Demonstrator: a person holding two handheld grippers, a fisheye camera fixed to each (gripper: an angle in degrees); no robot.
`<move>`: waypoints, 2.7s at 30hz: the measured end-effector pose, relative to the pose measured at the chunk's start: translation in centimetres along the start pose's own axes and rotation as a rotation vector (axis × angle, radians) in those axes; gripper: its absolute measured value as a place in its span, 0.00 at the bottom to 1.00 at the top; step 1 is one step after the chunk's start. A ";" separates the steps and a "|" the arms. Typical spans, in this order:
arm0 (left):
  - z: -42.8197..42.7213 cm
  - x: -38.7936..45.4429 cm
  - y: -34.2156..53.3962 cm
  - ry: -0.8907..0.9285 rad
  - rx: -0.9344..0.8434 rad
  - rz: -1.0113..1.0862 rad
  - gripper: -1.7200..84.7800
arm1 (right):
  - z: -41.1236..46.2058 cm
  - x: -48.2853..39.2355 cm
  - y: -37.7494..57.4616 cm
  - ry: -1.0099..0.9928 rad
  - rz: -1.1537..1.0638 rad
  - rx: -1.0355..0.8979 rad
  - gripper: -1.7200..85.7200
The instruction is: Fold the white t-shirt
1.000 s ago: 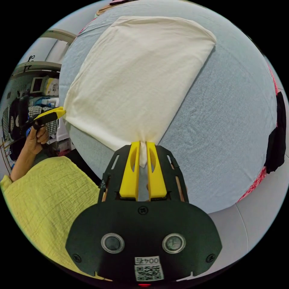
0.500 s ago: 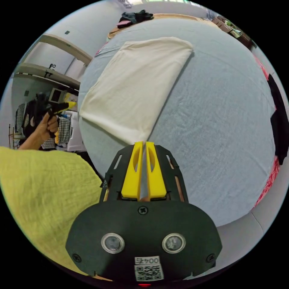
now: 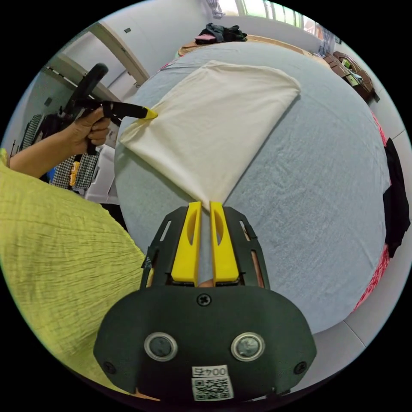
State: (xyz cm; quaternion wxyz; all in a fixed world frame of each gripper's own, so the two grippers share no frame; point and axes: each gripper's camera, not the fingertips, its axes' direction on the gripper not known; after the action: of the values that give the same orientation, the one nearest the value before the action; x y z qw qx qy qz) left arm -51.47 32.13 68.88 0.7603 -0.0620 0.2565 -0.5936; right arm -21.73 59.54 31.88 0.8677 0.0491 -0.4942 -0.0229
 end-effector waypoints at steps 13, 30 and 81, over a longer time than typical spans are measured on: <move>2.7 6.8 -0.2 -0.147 -0.127 0.113 0.02 | -0.5 0.3 -7.0 0.023 0.046 -0.199 0.06; 7.1 12.6 -0.3 -0.332 -0.268 0.340 0.03 | -0.3 1.7 -8.5 0.058 0.099 -0.299 0.04; 4.9 -17.3 39.9 0.783 0.316 -0.726 0.16 | -6.4 41.6 13.0 -0.893 0.268 -0.062 0.12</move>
State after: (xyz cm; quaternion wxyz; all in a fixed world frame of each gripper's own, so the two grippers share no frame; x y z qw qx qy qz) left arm -17.24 58.78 62.70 0.3550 0.1937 0.3900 -0.8273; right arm 4.86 69.23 65.63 0.5662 -0.0558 -0.8205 0.0559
